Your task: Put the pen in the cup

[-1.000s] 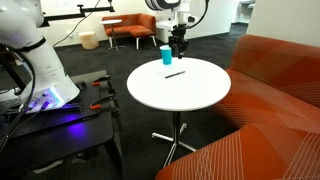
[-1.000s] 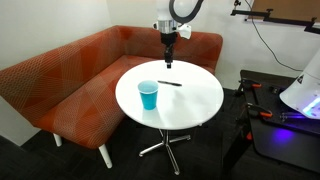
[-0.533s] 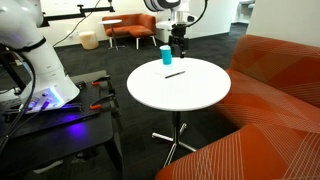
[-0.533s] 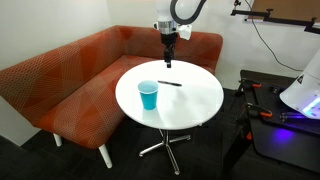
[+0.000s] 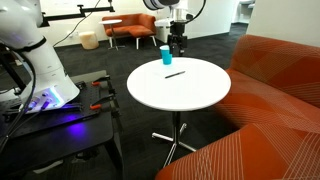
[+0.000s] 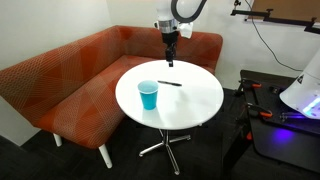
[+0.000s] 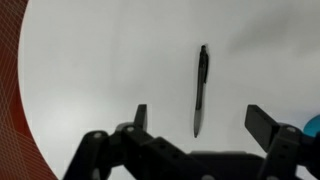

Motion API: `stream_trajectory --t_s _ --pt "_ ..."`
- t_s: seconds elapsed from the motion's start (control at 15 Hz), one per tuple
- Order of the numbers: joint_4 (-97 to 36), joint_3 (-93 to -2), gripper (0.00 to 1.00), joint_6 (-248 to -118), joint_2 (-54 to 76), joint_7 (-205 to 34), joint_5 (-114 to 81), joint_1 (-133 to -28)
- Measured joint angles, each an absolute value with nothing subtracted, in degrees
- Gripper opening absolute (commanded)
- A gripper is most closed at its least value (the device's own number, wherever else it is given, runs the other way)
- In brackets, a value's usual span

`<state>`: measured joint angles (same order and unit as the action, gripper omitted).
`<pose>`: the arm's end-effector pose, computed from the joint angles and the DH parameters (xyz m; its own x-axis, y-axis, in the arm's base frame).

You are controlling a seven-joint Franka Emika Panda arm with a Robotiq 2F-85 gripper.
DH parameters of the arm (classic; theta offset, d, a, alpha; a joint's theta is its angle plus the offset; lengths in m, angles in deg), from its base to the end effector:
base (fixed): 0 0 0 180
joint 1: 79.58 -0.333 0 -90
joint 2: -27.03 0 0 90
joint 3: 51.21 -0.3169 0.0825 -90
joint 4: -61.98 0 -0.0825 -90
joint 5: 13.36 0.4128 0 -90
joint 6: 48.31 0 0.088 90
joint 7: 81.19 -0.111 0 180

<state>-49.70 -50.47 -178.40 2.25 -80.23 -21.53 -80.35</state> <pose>0.6273 -0.0035 0.2239 0.9870 0.1091 -0.1176 0.1213 -0.9874 0.1013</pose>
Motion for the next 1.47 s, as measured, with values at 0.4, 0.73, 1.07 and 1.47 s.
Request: stream_trajectory --t_s 0.4,0.73,1.07,1.47 --pt "-50.5 -50.6 1.00 -179.0 1.4 -80.2 -21.4 -80.3" --pt "-50.7 -50.6 1.00 -180.5 -1.2 -80.2 -21.4 -80.3" --pt "-50.3 -50.6 1.00 -180.6 -3.5 -80.2 -21.3 -80.2" --pt "-49.7 -50.8 1.00 -182.3 -5.9 -80.1 -21.2 -80.2"
